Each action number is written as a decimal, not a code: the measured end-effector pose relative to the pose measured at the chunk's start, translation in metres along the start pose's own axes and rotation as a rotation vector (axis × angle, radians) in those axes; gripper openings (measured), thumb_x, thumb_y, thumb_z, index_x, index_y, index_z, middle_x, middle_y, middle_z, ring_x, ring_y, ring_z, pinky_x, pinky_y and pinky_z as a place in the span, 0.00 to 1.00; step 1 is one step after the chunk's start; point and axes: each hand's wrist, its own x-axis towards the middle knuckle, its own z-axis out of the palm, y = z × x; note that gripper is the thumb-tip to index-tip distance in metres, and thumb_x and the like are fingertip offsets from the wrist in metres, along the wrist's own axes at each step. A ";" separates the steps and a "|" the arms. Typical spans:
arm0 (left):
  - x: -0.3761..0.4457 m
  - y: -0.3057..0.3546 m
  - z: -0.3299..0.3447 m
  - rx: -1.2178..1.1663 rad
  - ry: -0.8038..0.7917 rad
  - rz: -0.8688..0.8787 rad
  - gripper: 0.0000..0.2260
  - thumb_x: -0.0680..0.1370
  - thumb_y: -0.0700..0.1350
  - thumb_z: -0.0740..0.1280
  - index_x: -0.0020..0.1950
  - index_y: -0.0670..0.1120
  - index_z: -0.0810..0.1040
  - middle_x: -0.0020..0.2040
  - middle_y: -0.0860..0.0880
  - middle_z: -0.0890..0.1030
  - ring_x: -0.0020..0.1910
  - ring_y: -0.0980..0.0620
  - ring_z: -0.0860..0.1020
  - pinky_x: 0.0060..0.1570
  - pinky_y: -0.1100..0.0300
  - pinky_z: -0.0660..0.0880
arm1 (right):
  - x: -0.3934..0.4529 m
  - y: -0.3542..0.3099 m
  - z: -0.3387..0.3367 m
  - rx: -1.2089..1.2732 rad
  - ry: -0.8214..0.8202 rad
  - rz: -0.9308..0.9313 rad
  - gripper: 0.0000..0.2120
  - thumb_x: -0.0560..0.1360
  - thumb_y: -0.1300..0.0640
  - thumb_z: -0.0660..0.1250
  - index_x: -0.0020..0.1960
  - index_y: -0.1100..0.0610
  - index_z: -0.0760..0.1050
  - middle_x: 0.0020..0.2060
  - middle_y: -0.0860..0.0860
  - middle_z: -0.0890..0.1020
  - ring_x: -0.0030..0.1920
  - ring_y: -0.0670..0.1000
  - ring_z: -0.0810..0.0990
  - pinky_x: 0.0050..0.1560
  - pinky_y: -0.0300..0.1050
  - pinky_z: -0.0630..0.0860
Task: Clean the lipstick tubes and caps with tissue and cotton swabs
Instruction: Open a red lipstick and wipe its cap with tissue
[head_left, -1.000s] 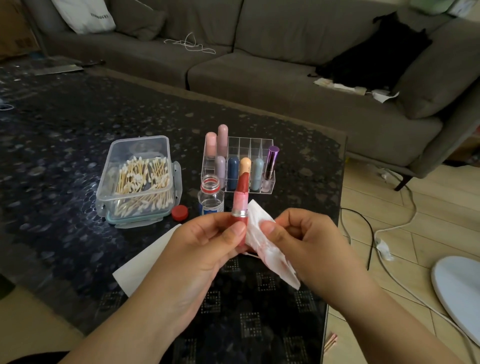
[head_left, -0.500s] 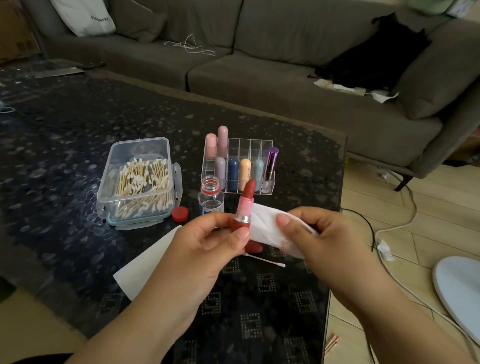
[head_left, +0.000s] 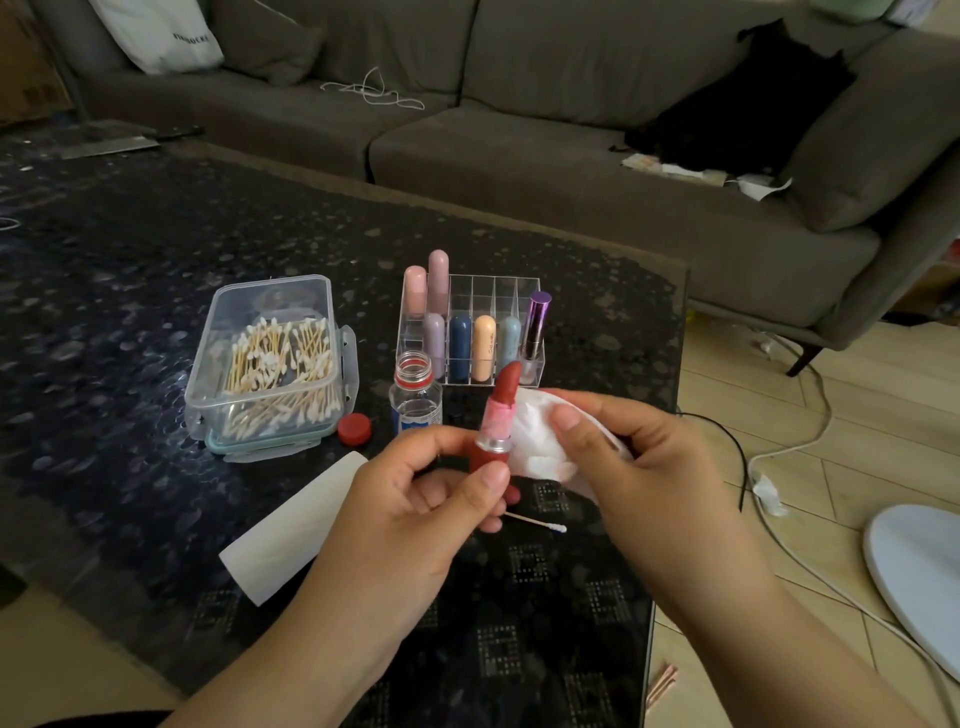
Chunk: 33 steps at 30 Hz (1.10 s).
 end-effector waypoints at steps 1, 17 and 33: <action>0.000 0.000 0.000 -0.006 0.000 0.003 0.11 0.67 0.46 0.72 0.46 0.42 0.81 0.33 0.47 0.82 0.33 0.55 0.79 0.35 0.66 0.75 | 0.000 0.001 0.000 -0.052 0.034 -0.031 0.09 0.75 0.57 0.66 0.44 0.44 0.82 0.39 0.41 0.85 0.41 0.41 0.82 0.40 0.31 0.76; 0.001 0.002 -0.002 0.005 -0.034 0.017 0.09 0.68 0.45 0.70 0.42 0.40 0.82 0.33 0.47 0.82 0.32 0.54 0.78 0.35 0.66 0.75 | -0.006 0.000 0.011 0.598 -0.305 0.273 0.15 0.76 0.55 0.59 0.47 0.59 0.84 0.38 0.58 0.82 0.36 0.50 0.79 0.39 0.40 0.78; -0.002 0.003 -0.008 0.017 -0.128 -0.004 0.05 0.68 0.44 0.69 0.41 0.46 0.83 0.34 0.48 0.81 0.32 0.55 0.77 0.36 0.65 0.75 | 0.000 0.002 0.007 0.482 -0.350 0.278 0.11 0.72 0.56 0.68 0.50 0.62 0.80 0.36 0.60 0.81 0.35 0.58 0.80 0.41 0.47 0.79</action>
